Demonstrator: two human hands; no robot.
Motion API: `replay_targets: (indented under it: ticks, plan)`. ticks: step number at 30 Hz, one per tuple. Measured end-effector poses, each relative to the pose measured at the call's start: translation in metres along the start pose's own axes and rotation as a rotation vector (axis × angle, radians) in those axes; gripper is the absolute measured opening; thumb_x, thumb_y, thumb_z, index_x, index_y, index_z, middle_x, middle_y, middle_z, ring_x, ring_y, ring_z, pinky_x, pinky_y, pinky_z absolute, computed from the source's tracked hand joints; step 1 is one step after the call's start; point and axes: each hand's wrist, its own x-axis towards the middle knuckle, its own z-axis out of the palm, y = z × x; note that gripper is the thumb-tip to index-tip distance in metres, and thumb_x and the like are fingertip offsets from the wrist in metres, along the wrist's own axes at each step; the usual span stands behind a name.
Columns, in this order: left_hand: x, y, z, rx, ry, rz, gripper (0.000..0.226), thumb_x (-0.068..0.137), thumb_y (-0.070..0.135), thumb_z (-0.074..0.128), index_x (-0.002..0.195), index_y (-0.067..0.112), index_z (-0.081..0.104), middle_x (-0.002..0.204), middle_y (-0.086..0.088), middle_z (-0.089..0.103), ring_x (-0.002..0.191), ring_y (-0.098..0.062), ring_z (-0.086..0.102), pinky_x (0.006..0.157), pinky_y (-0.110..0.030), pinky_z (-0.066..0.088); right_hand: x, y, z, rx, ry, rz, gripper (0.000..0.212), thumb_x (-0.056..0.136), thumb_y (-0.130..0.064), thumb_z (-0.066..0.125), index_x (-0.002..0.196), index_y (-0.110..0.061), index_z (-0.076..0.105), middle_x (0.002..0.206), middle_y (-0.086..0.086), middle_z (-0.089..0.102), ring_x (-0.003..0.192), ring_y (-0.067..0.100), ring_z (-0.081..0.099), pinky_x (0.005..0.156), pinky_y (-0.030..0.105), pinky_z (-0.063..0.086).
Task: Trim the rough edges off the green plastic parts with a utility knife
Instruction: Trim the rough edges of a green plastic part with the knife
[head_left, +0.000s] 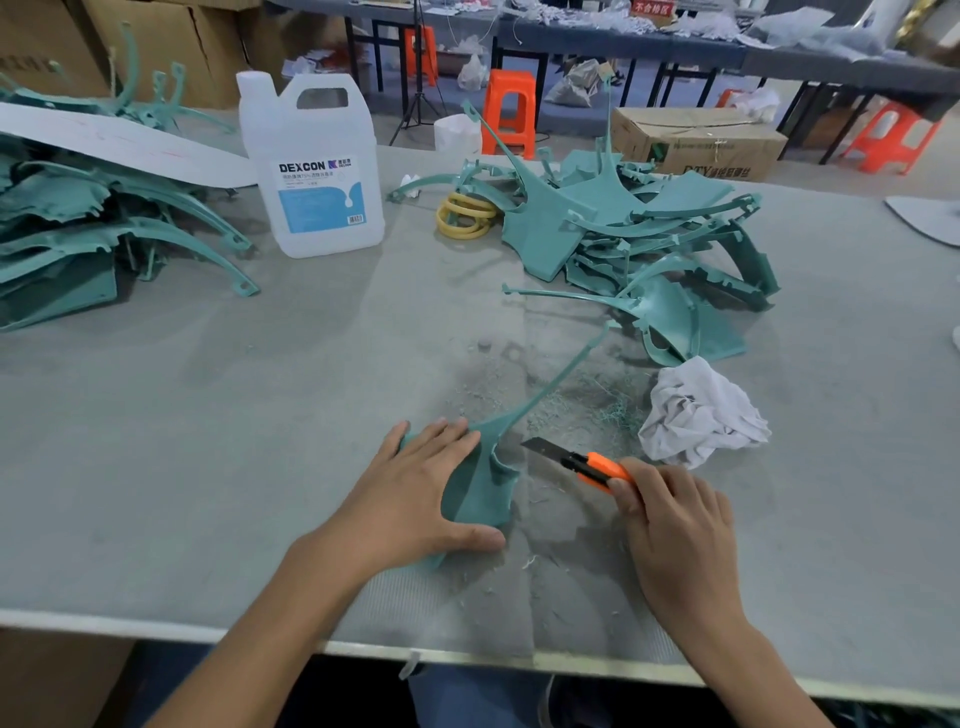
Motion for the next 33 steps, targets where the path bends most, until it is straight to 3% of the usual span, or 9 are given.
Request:
replay_targets:
  ticks: [4, 7, 10, 12, 15, 19, 25, 33]
  plan:
    - [-0.016, 0.012, 0.001, 0.086, 0.097, -0.105, 0.108, 0.06, 0.104, 0.017, 0.154, 0.051, 0.015, 0.165, -0.001, 0.005, 0.15, -0.023, -0.003, 0.118, -0.048, -0.007, -0.003, 0.0, -0.002, 0.003, -0.014, -0.013, 0.042, 0.1, -0.043, 0.04, 0.108, -0.018, 0.073, 0.088, 0.003, 0.061, 0.077, 0.034, 0.058, 0.07, 0.042, 0.041]
    - [-0.022, 0.035, 0.013, 0.006, 0.229, -0.228, 0.1, 0.068, 0.097, 0.015, 0.149, 0.042, 0.034, 0.162, -0.004, 0.023, 0.148, -0.026, 0.013, 0.119, -0.044, 0.009, -0.002, -0.001, -0.002, 0.013, -0.031, -0.007, 0.042, 0.1, -0.043, 0.04, 0.11, -0.019, 0.073, 0.09, 0.002, 0.062, 0.08, 0.032, 0.059, 0.073, 0.042, 0.043]
    - [-0.019, 0.031, 0.013, -0.094, 0.214, -0.15, 0.09, 0.069, 0.086, 0.033, 0.145, 0.037, 0.039, 0.163, 0.005, 0.027, 0.152, -0.018, 0.012, 0.122, -0.032, 0.007, 0.003, -0.002, -0.004, 0.075, -0.062, -0.039, 0.04, 0.1, -0.043, 0.04, 0.109, -0.021, 0.072, 0.091, -0.001, 0.062, 0.082, 0.029, 0.06, 0.074, 0.043, 0.045]
    - [-0.018, 0.017, 0.006, -0.213, 0.179, -0.105, 0.092, 0.063, 0.083, 0.053, 0.142, 0.04, 0.036, 0.149, 0.018, 0.039, 0.145, -0.013, 0.026, 0.115, -0.024, 0.022, 0.008, -0.001, -0.005, 0.105, -0.105, -0.092, 0.039, 0.1, -0.043, 0.04, 0.109, -0.022, 0.072, 0.092, -0.003, 0.062, 0.085, 0.027, 0.06, 0.076, 0.042, 0.044]
    - [-0.018, 0.008, 0.0, -0.307, 0.175, -0.103, 0.098, 0.056, 0.081, 0.066, 0.138, 0.045, 0.029, 0.125, 0.028, 0.041, 0.124, -0.004, 0.04, 0.101, -0.024, 0.037, 0.01, 0.001, -0.003, 0.046, -0.129, -0.19, 0.041, 0.101, -0.045, 0.039, 0.106, -0.023, 0.074, 0.093, -0.003, 0.064, 0.085, 0.027, 0.062, 0.079, 0.036, 0.039]
    - [-0.017, 0.008, 0.004, -0.303, 0.207, -0.093, 0.1, 0.053, 0.081, 0.067, 0.138, 0.048, 0.026, 0.124, 0.033, 0.037, 0.125, -0.001, 0.04, 0.104, -0.026, 0.039, 0.008, 0.005, -0.001, 0.035, -0.12, -0.267, 0.052, 0.105, -0.05, 0.03, 0.102, -0.023, 0.075, 0.091, -0.002, 0.065, 0.078, 0.029, 0.063, 0.076, 0.037, 0.037]
    - [-0.017, 0.007, 0.006, -0.285, 0.204, -0.071, 0.101, 0.055, 0.081, 0.066, 0.141, 0.047, 0.024, 0.127, 0.033, 0.036, 0.125, 0.0, 0.039, 0.102, -0.028, 0.041, 0.01, 0.0, -0.001, -0.012, -0.095, -0.194, 0.043, 0.099, -0.043, 0.04, 0.104, -0.019, 0.075, 0.089, 0.0, 0.065, 0.082, 0.031, 0.065, 0.072, 0.042, 0.049]
    - [-0.017, 0.005, 0.008, -0.272, 0.212, -0.049, 0.101, 0.054, 0.079, 0.067, 0.139, 0.048, 0.023, 0.122, 0.038, 0.031, 0.121, 0.002, 0.038, 0.094, -0.024, 0.039, 0.007, 0.003, 0.002, -0.011, -0.056, -0.272, 0.043, 0.101, -0.042, 0.039, 0.098, -0.019, 0.076, 0.087, 0.002, 0.065, 0.075, 0.033, 0.064, 0.067, 0.045, 0.052]
